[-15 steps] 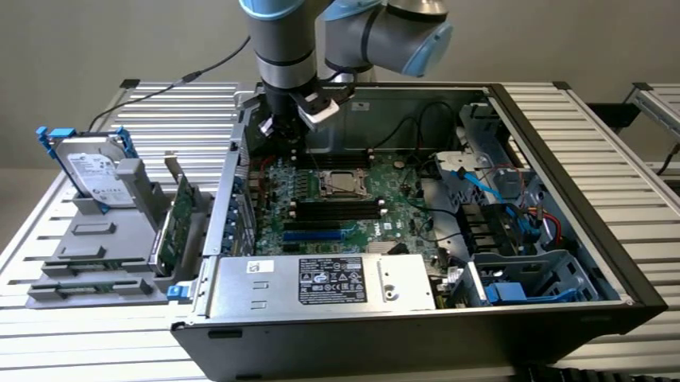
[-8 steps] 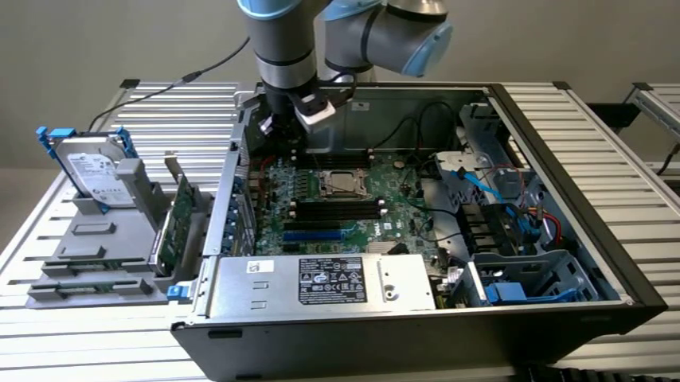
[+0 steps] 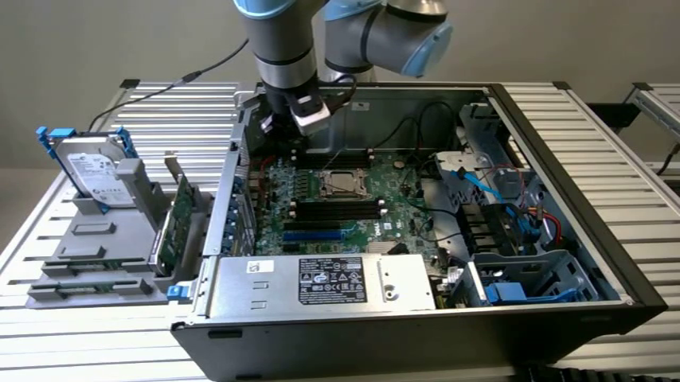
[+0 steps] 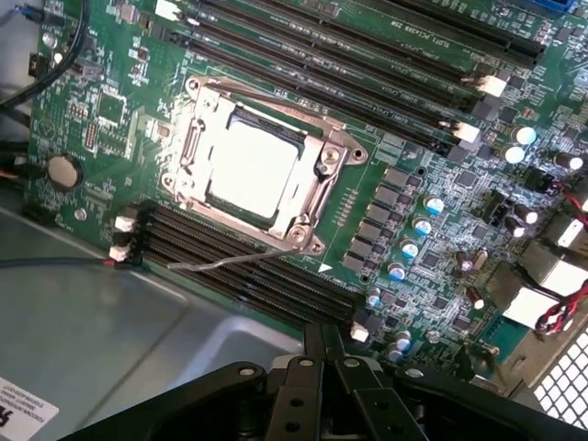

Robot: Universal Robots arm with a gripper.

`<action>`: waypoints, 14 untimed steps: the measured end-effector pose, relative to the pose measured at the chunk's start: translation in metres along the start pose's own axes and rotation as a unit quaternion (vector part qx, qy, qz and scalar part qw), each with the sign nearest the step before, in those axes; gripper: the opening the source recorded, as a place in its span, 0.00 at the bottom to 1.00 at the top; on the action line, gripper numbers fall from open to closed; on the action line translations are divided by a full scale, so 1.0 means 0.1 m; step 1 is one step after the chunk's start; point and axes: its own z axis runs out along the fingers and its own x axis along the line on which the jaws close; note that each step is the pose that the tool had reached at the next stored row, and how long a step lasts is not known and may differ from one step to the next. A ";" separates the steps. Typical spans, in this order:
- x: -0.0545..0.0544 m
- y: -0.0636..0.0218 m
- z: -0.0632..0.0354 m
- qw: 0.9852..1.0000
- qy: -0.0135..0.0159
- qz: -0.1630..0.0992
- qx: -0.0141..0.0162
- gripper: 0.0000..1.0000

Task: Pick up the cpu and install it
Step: 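Install the first cpu locking lever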

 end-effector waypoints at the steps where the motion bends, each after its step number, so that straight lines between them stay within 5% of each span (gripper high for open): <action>1: 0.00 0.000 0.000 1.000 0.002 0.009 -0.002 0.11; 8: 0.00 0.004 0.016 0.998 0.016 0.067 -0.014 0.11; 14: -0.01 0.012 0.073 0.995 0.020 0.090 -0.024 0.11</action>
